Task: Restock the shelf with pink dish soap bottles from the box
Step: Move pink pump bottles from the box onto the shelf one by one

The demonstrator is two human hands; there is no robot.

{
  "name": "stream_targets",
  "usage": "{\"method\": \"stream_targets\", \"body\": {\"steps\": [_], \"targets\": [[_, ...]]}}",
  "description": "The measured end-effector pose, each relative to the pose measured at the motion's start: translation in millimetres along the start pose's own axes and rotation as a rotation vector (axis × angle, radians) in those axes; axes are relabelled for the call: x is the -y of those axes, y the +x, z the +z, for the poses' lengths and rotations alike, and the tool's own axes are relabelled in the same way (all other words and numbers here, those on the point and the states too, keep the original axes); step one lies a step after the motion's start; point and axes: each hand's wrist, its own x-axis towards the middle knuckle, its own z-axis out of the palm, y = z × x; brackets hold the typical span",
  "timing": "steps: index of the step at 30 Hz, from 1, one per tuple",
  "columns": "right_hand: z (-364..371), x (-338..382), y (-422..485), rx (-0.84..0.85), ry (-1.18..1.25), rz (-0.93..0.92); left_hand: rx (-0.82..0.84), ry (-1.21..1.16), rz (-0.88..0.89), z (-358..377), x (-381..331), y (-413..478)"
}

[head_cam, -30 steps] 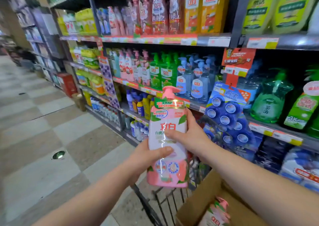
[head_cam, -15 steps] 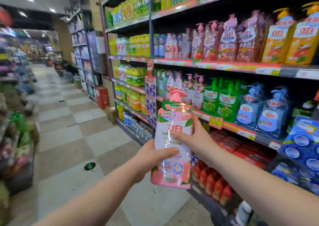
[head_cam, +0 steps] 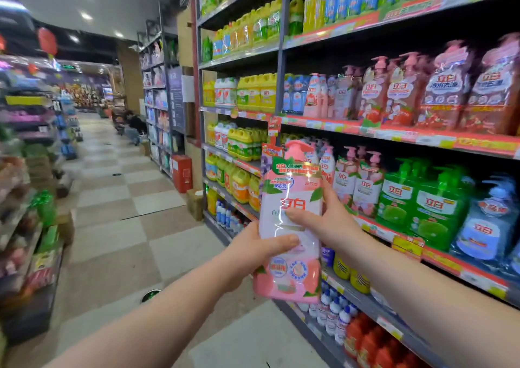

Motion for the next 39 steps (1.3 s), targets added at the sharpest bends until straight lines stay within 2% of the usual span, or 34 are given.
{"method": "stream_targets", "body": {"steps": [3,13,19,32,39], "targets": [[1,-11,53,-0.020,0.035,-0.022,0.001,0.042,0.009,-24,-3,51],[-20,-33,218,-0.116,-0.074,-0.106,0.092,0.074,0.112,-77,-22,224],[-28,-49,287,-0.196,-0.129,-0.083,0.155,0.058,0.158,-102,-20,305],[-16,-54,414,-0.479,-0.234,-0.070,0.425,0.038,0.268,-169,-33,476],[-33,-51,453,-0.612,-0.295,-0.050,0.597,-0.012,0.304,-163,-39,543]]}}
